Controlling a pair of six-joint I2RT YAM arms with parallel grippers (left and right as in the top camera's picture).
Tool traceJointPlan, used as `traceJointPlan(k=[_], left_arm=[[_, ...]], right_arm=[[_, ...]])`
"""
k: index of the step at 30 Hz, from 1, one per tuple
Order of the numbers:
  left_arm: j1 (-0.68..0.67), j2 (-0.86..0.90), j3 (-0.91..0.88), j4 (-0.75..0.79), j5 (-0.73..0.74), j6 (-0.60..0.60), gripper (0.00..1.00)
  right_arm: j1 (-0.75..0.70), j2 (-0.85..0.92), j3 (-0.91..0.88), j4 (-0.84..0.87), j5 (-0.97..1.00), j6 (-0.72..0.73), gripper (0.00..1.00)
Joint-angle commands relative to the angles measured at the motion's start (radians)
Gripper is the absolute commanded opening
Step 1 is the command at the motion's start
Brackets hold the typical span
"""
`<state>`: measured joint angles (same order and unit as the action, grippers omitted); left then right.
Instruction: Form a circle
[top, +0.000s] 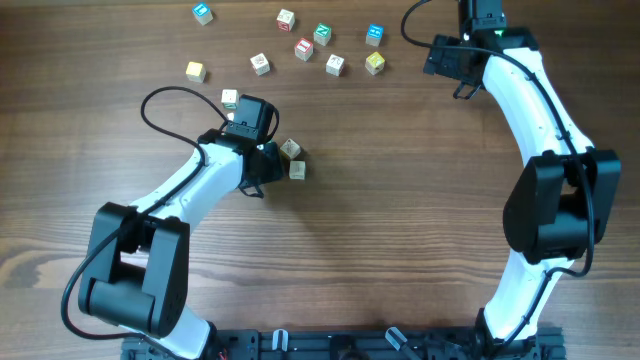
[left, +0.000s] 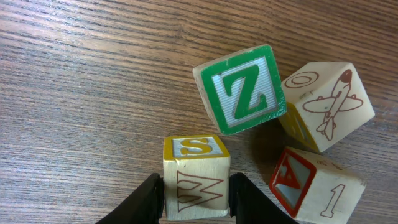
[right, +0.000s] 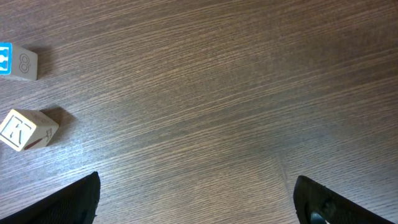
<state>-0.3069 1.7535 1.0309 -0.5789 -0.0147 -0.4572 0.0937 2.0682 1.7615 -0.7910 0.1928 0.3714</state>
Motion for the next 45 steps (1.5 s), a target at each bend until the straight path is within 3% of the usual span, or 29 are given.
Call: traceJointPlan(k=[1, 15, 26, 31, 35, 37, 42, 45], left_arm=[[-0.005, 0.009, 0.0, 0.0, -0.039, 0.006, 0.36], [-0.006, 0.009, 0.0, 0.0, -0.027, 0.008, 0.46], [-0.006, 0.009, 0.0, 0.0, -0.028, 0.008, 0.45], [-0.004, -0.027, 0.012, -0.015, -0.029, 0.009, 0.54], [0.01, -0.192, 0.116, -0.018, -0.123, 0.008, 0.54], [0.03, -0.241, 0.21, -0.013, -0.18, 0.008, 0.49], [0.135, -0.215, 0.544, -0.069, -0.153, 0.009, 0.5], [0.18, -0.19, 0.581, -0.061, -0.147, 0.008, 0.51]], right_arm=[[0.001, -0.01, 0.014, 0.003, 0.02, -0.005, 1.0], [0.001, -0.01, 0.015, 0.003, 0.02, -0.005, 1.0], [0.001, -0.01, 0.014, 0.003, 0.02, -0.005, 1.0], [0.001, -0.01, 0.015, 0.003, 0.02, -0.005, 1.0], [0.001, -0.01, 0.015, 0.003, 0.02, -0.005, 1.0], [0.001, -0.01, 0.015, 0.003, 0.02, -0.005, 1.0], [0.001, -0.01, 0.014, 0.003, 0.02, -0.005, 1.0], [0.001, -0.01, 0.015, 0.003, 0.02, -0.005, 1.0]])
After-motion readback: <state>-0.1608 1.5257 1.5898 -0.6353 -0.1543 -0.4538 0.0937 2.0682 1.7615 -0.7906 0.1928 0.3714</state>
